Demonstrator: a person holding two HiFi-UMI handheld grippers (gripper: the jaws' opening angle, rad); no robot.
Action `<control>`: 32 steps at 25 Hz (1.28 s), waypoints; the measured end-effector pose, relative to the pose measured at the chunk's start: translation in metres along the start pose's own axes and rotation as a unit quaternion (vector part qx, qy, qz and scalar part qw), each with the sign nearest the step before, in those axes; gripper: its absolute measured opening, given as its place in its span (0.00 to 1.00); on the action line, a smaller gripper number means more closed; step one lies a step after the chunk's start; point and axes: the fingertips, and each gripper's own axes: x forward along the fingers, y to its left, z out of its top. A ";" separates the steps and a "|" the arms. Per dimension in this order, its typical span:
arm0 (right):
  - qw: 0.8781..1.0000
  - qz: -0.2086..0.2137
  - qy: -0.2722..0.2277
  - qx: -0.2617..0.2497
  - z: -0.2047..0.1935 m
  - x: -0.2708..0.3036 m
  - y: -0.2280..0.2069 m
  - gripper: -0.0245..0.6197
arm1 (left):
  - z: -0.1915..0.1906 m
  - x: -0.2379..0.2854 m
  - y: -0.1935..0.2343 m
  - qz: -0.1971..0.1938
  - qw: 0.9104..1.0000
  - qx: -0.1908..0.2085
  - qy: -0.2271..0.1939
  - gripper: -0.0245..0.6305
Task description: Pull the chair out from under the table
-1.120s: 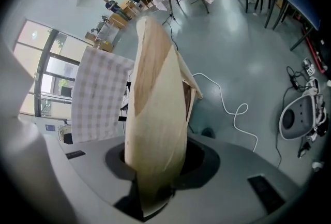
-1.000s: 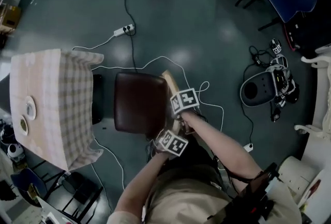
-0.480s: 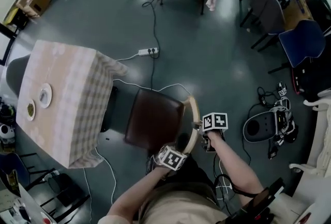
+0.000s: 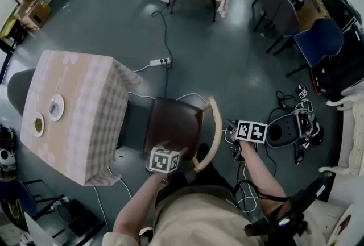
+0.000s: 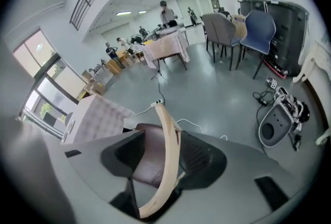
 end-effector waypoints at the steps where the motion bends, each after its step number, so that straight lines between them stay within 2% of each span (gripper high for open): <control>1: 1.000 0.007 -0.009 -0.016 0.004 -0.003 0.014 0.34 | 0.005 -0.009 0.004 0.000 1.000 -0.004 -0.012 0.46; 3: 0.998 0.030 -0.017 -0.049 0.008 -0.009 0.043 0.10 | 0.012 -0.019 0.004 -0.004 0.999 -0.003 -0.033 0.33; 5: 0.995 0.061 -0.019 -0.079 0.005 -0.014 0.073 0.06 | 0.015 -0.027 0.000 -0.004 0.999 0.009 -0.045 0.11; 7: 0.990 0.094 -0.020 -0.104 -0.001 -0.016 0.104 0.05 | 0.014 -0.033 -0.004 -0.002 0.998 0.022 -0.051 0.05; 10: 0.985 0.126 -0.023 -0.116 -0.009 -0.021 0.134 0.05 | 0.009 -0.036 -0.009 -0.004 0.998 0.040 -0.050 0.05; 16: 0.980 0.158 -0.034 -0.117 -0.025 -0.037 0.151 0.05 | 0.014 -0.048 -0.013 -0.008 0.995 0.080 -0.063 0.05; 19: 0.980 0.158 -0.041 -0.118 -0.037 -0.052 0.146 0.05 | 0.010 -0.047 -0.018 -0.028 0.994 0.079 -0.064 0.05; 24: 0.981 0.144 -0.056 -0.119 -0.056 -0.085 0.131 0.05 | -0.003 -0.033 -0.028 -0.048 0.995 0.080 -0.042 0.05; 27: 0.981 0.142 -0.073 -0.108 -0.058 -0.102 0.116 0.05 | 0.007 -0.027 -0.046 -0.061 0.993 0.087 -0.047 0.05; 32: 0.975 0.176 -0.095 -0.096 -0.056 -0.121 0.111 0.05 | 0.034 -0.037 -0.086 -0.078 0.987 0.118 -0.074 0.05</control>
